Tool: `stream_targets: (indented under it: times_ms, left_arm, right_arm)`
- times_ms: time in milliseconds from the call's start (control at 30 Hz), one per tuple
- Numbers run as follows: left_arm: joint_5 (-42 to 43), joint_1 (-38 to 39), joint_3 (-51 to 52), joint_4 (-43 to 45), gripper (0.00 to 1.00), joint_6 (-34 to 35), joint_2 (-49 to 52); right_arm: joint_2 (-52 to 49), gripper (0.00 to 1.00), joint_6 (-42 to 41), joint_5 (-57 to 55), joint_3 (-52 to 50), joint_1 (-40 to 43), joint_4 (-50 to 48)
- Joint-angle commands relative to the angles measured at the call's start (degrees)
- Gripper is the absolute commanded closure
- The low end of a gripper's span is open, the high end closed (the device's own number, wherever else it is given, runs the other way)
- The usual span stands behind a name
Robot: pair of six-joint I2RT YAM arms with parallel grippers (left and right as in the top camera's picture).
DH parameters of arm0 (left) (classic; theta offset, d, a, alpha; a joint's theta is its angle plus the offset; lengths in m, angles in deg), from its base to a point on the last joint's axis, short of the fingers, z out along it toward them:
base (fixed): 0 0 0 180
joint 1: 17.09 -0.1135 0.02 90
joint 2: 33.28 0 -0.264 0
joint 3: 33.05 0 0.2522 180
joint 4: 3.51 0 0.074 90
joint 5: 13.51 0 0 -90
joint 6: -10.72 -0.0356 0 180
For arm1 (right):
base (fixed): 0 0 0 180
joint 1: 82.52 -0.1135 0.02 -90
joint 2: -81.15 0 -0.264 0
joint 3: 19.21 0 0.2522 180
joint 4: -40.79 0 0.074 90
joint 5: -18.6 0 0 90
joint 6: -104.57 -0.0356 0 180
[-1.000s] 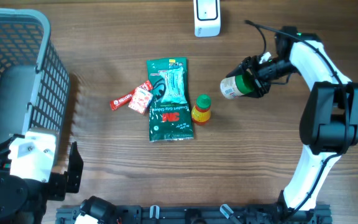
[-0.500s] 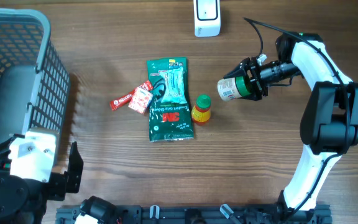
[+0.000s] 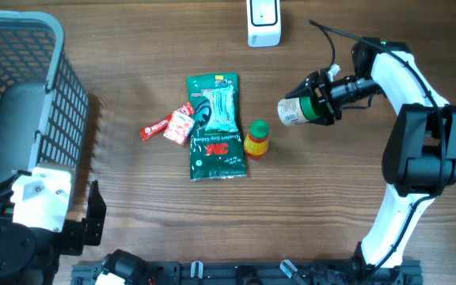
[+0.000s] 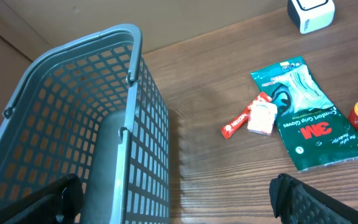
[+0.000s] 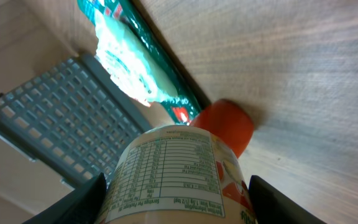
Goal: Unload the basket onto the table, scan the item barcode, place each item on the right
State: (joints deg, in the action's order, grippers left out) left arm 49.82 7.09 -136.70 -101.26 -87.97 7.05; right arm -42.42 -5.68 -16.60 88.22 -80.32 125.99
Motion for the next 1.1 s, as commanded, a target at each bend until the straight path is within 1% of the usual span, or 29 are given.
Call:
stream_targets:
  times_ms: [0, 67, 167, 367, 533, 633, 667, 900, 1067]
  left_arm:
    - [0.5, -0.5, -0.1, 0.1, 0.0, 0.5, 0.3]
    - [0.5, -0.5, -0.1, 0.1, 0.0, 0.5, 0.3]
    - [0.5, -0.5, -0.1, 0.1, 0.0, 0.5, 0.3]
    - [0.5, -0.5, -0.1, 0.1, 0.0, 0.5, 0.3]
    - [0.5, -0.5, -0.1, 0.1, 0.0, 0.5, 0.3]
    - [0.5, -0.5, -0.1, 0.1, 0.0, 0.5, 0.3]
    - [0.5, -0.5, -0.1, 0.1, 0.0, 0.5, 0.3]
    - [0.5, -0.5, -0.1, 0.1, 0.0, 0.5, 0.3]
    - [0.5, -0.5, -0.1, 0.1, 0.0, 0.5, 0.3]
  right_arm:
    - [1.3, 0.53, 0.6, -4.1, 6.8, 0.3, 0.9]
    - [2.8, 0.54, 0.6, -9.4, 10.9, 0.3, 3.3]
    - [5.5, 0.56, 0.6, -14.5, 13.7, 0.3, 4.9]
    - [11.2, 0.55, 0.7, -17.7, 13.9, 0.2, 4.0]
    - [12.5, 0.55, 0.5, -26.2, 13.9, -2.8, -3.7]
    - [12.5, 0.55, 0.2, -33.3, 13.9, -7.4, -8.9]
    - [12.5, 0.55, 0.2, -34.3, 13.9, -8.2, -9.3]
    - [13.0, 0.57, 1.0, -42.8, 13.9, -12.4, -5.8]
    - [14.5, 0.57, 2.8, -43.2, 13.9, -13.4, -1.4]
